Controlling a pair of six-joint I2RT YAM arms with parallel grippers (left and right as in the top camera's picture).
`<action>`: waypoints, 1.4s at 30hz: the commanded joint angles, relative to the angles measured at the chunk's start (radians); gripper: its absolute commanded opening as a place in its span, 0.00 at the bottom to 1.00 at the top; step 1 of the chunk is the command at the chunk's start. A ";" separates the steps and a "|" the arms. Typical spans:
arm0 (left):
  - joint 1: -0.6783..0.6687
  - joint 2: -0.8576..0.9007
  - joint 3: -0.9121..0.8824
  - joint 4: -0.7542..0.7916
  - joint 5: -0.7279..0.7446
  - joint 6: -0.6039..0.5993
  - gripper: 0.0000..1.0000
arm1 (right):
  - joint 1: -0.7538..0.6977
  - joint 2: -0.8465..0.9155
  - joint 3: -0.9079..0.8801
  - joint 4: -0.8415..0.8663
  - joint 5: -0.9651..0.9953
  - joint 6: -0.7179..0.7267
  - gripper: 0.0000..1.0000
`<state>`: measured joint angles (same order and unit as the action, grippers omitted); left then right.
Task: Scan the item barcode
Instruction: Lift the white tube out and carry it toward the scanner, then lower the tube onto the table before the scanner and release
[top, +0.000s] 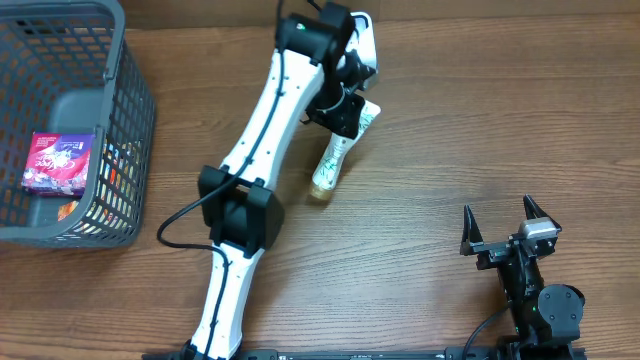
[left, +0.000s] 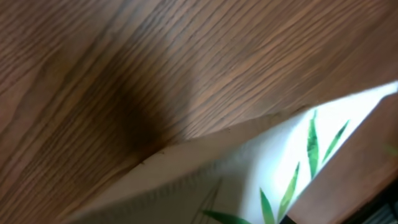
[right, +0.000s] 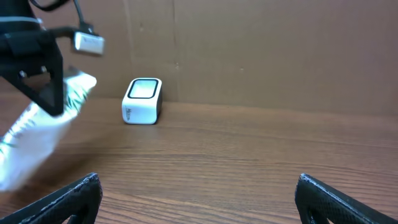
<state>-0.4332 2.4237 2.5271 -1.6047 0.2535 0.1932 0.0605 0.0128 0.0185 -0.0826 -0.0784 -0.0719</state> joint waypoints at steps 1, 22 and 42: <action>-0.047 0.024 0.027 -0.003 -0.101 0.049 0.26 | 0.006 -0.010 -0.010 0.005 -0.004 -0.004 1.00; -0.146 0.073 0.027 -0.007 -0.761 -0.449 0.24 | 0.006 -0.010 -0.010 0.005 -0.004 -0.004 1.00; -0.290 0.075 0.017 -0.021 -1.070 -0.931 0.28 | 0.006 -0.010 -0.010 0.005 -0.004 -0.004 1.00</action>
<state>-0.6884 2.4943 2.5271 -1.6249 -0.7341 -0.6132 0.0605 0.0128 0.0185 -0.0826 -0.0784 -0.0719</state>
